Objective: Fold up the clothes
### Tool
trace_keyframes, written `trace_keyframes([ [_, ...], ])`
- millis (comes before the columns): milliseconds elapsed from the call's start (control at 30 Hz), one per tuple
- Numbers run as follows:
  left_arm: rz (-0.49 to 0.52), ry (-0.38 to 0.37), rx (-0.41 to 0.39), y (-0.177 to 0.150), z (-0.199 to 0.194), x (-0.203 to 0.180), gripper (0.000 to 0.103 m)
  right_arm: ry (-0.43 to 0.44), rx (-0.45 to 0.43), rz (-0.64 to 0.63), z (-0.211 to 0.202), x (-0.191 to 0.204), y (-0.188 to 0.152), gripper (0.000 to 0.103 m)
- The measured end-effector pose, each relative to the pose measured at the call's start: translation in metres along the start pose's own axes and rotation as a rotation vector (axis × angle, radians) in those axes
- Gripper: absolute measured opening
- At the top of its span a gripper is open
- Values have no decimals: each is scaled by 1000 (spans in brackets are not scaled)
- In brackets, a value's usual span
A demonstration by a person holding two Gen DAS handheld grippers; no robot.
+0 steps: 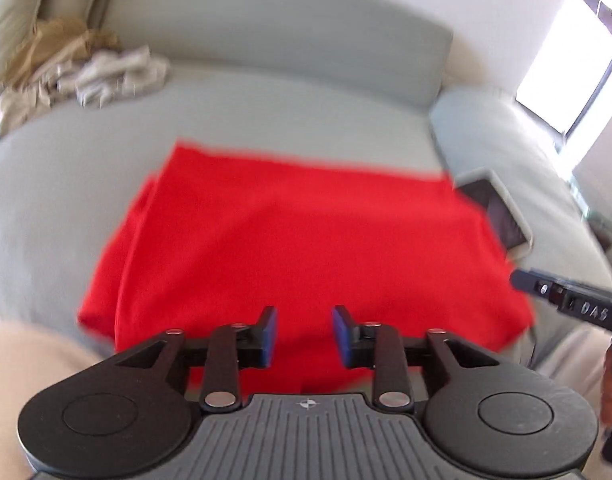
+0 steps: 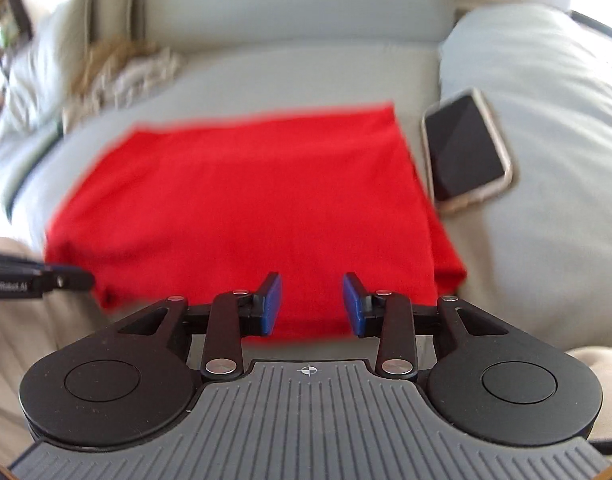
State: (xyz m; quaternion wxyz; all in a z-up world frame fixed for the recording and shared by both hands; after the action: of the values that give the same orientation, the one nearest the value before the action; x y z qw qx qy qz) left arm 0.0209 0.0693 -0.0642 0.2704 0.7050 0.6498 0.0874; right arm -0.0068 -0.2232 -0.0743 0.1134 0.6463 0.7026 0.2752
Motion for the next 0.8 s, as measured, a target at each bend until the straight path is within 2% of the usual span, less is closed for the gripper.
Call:
trace_keyframes([
  [67,-2,21,-75,22,10,-2,29,-4,-92,27,4,0,15,37],
  [100,-7,28,-100,28,21,-2,26,-8,-127,24,11,0,24,22],
  [133,-11,35,-124,35,32,-2,20,-15,-145,23,22,1,33,9],
  [167,-16,42,-149,42,43,-2,15,-23,-153,24,36,3,42,9],
  [233,-5,79,-175,48,69,-3,15,-39,-167,12,65,9,58,9],
  [300,12,182,-138,41,96,0,16,-75,-167,-56,94,22,63,9],
  [333,11,234,-115,38,106,4,17,-108,-145,-104,108,28,61,9],
  [367,19,258,-143,37,107,8,17,-145,-115,-155,121,33,58,9],
  [400,15,305,-150,40,104,9,16,-209,-112,-183,127,33,57,6],
  [467,-26,385,-170,44,98,20,15,-369,-136,-213,131,28,55,5],
  [500,-78,384,-170,45,96,31,14,-448,-147,-227,133,26,54,6],
  [533,-128,382,-169,46,94,41,14,-488,-141,-184,133,15,56,5],
  [567,-153,370,-162,47,89,43,14,-460,-135,-134,132,7,59,5],
  [667,-227,331,-141,52,73,50,12,-303,-130,-19,127,-3,69,5],
  [733,-261,250,-123,56,58,46,12,-198,-126,57,124,-10,76,8],
  [800,-253,168,-99,69,56,40,18,-93,-122,132,121,-16,83,16],
])
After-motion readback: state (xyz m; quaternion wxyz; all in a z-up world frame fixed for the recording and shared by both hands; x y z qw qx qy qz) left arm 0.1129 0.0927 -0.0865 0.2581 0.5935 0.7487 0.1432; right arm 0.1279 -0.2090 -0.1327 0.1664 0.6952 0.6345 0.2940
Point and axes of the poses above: each gripper's, at about its wrist camera, not at the fingertips, and z roughly the way its jaws point, x to its left, y to its top, the point moved 1 cm from there along z, roughly the way its jaws point, and after that the axes turned 11 degrees about x, right-handed, at the moved point
